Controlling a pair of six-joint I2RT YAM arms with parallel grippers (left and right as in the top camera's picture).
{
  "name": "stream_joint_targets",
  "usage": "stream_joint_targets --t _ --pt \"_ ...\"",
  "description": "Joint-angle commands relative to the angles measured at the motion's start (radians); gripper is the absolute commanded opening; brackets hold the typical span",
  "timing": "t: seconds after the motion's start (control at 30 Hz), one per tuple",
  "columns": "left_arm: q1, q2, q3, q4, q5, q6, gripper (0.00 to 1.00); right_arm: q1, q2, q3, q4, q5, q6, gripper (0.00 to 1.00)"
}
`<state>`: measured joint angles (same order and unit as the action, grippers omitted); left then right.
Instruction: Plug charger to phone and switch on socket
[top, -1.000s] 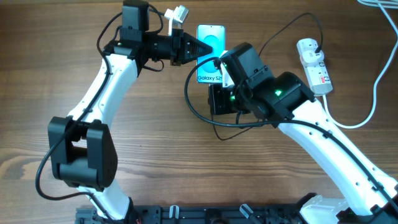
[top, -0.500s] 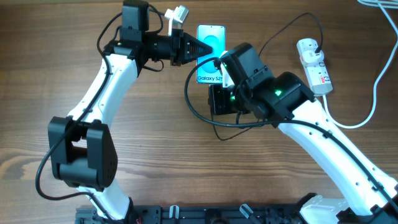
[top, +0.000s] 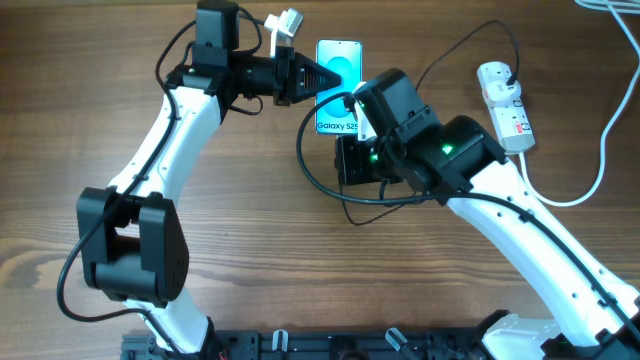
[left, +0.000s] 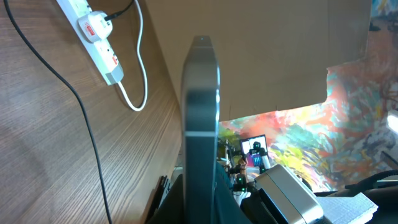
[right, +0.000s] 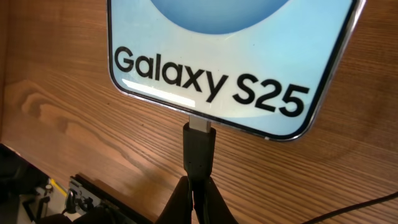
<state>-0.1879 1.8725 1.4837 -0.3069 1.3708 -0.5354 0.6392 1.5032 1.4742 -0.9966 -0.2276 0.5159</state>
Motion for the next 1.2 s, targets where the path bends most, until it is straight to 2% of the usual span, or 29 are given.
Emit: stream_joint_targets --t 0.0,1.07,1.17 --pt "-0.001 -0.032 0.009 0.004 0.052 0.016 0.05 0.003 -0.003 -0.003 0.009 -0.006 0.002 0.04" --pt "-0.024 -0.032 0.009 0.0 0.037 0.036 0.05 0.001 -0.004 0.004 0.001 0.022 -0.023 0.04" --pt "-0.024 -0.032 0.009 -0.04 0.035 0.09 0.05 0.001 -0.004 0.022 0.001 0.027 -0.025 0.04"
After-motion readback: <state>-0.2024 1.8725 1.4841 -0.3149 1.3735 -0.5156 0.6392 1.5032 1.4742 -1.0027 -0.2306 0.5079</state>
